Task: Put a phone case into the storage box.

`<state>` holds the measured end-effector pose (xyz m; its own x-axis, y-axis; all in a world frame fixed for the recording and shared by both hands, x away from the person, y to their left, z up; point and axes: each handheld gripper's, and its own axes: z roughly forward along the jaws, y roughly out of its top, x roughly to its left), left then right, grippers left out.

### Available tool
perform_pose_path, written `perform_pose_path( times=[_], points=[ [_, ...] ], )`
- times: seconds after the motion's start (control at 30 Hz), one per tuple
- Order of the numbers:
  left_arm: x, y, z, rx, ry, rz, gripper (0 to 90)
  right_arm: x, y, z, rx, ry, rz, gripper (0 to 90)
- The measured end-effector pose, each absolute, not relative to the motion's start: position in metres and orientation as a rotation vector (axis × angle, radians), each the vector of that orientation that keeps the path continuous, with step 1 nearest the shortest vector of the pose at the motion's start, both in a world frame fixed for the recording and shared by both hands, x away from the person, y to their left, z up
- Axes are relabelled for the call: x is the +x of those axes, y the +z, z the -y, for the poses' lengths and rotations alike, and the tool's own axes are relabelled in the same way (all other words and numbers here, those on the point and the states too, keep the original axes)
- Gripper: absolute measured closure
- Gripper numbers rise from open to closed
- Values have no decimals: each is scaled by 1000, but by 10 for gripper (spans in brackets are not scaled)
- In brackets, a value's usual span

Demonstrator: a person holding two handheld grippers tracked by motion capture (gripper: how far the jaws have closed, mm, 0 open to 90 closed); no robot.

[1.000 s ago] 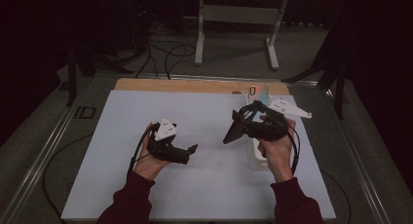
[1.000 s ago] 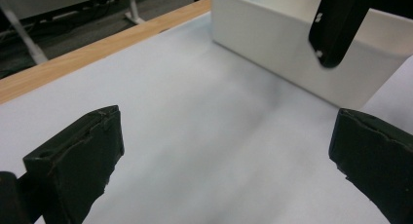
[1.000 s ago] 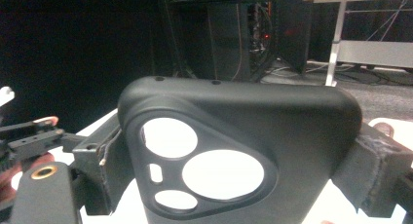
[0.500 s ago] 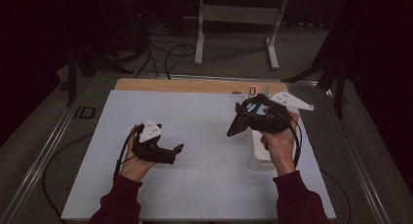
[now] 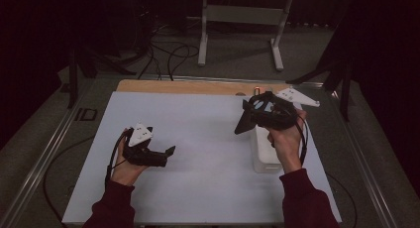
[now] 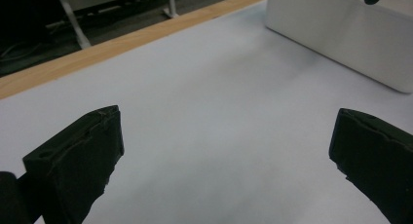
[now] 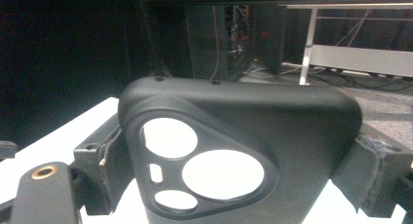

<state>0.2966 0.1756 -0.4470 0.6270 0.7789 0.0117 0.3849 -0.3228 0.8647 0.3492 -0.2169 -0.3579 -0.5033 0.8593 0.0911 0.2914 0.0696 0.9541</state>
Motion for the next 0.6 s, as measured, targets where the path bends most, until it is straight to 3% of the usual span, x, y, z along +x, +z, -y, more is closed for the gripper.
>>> perform_pose_path(
  times=[0.6],
  points=[
    [290,-451,-199,1925,581,-937,0,364,-362,225,1183,1399,-1820,135]
  ],
)
